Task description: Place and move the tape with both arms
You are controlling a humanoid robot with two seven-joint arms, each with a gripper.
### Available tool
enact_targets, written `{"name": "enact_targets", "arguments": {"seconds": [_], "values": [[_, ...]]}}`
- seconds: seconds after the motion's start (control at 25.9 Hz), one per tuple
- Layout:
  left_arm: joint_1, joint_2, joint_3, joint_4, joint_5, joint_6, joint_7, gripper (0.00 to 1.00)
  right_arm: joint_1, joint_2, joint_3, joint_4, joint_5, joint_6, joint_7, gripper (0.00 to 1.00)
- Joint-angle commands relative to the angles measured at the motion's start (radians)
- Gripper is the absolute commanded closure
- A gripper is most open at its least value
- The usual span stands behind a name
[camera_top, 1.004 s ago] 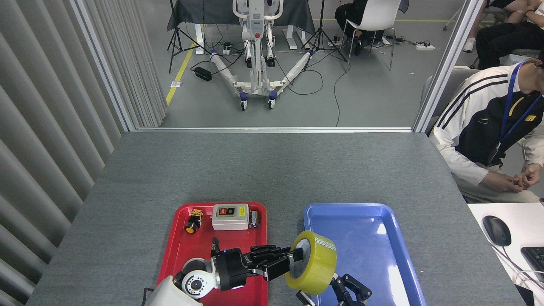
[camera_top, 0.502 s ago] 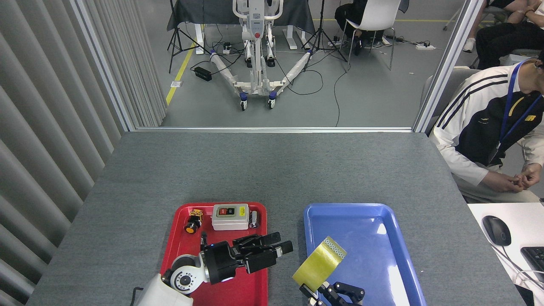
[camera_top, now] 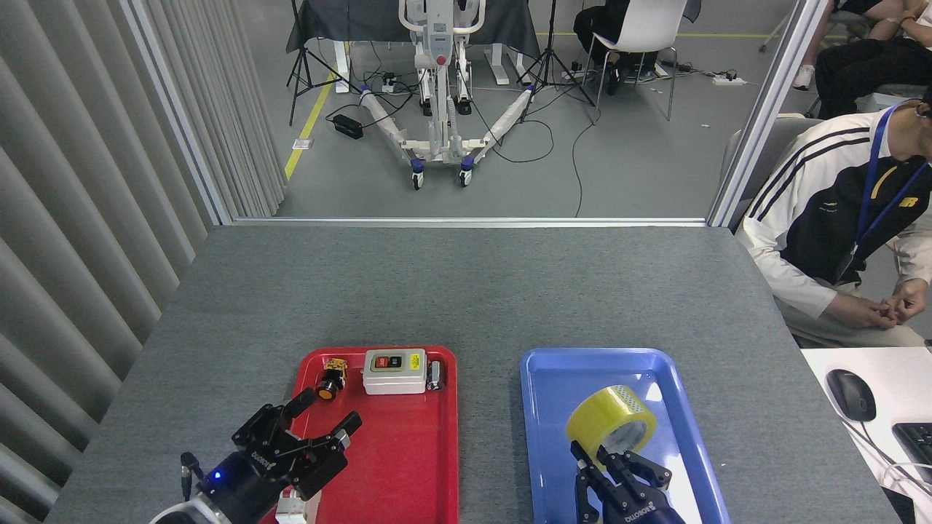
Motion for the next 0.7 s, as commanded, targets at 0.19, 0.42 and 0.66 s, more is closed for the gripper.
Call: {"name": "enact_targets", "arguments": {"seconds": [0.19, 0.42, 0.66], "values": [[0.063, -0.022, -0.104, -0.080, -0.238, 0.433, 0.075, 0.01, -0.133, -0.016, 0.009, -0.020, -0.012, 0.041, 0.554, 1.00], [0.047, 0.009, -0.089, -0.052, -0.233, 0.504, 0.069, 0.01, -0.186, -0.010, 0.012, -0.046, -0.045, 0.042, 0.858, 1.00], [0.050, 0.018, -0.087, -0.054, -0.227, 0.452, 0.069, 0.01, -0.205, -0.015, 0.010, -0.032, -0.046, 0.087, 0.888, 0.01]]}}
